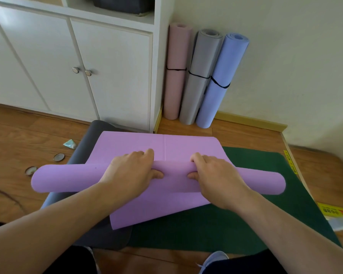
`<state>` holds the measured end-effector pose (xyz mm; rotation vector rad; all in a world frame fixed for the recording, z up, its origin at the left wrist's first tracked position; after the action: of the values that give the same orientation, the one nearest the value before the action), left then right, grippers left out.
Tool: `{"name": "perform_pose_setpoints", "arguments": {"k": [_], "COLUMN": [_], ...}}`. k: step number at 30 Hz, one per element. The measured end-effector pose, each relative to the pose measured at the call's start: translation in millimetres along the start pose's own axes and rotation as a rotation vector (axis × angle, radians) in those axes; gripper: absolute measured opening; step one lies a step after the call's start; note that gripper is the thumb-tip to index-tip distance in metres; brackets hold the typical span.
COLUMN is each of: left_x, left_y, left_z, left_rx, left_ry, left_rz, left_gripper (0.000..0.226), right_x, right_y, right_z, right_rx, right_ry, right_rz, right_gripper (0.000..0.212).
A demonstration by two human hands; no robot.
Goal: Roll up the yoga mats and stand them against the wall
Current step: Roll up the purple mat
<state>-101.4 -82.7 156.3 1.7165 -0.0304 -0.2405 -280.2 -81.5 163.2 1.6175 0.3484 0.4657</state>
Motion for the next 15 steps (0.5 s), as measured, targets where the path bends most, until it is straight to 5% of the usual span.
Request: {"name": "perform_pose_setpoints", "arguments": {"k": [5,15], "left_x": [-5,-12], "left_y": [-8,-19], "left_z": [-4,-16], "left_rx": [0.085,0.209], "left_ry": [-0.102,-0.165], "left_rz": [0.037,0.170], "left_gripper": [0.030,0.054], "right_x": [2,-2], "right_y": [-9,-17], "right_z": [-2,-4], "right_rx": [0.108,0.203], "right_ry": [0.013,-0.079], "right_rz": [0.005,-0.018], "right_gripper": [0.056,0.061]}}
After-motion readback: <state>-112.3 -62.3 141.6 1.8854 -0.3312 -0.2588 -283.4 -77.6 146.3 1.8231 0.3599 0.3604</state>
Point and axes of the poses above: each hand's wrist, its own z-axis towards the middle knuckle, its own y-axis out of the back of the hand, x = y × z, the point moved 10 cm from there along z, towards the middle knuckle, and after that the axes turned 3 degrees about y, right-handed, at the moved point
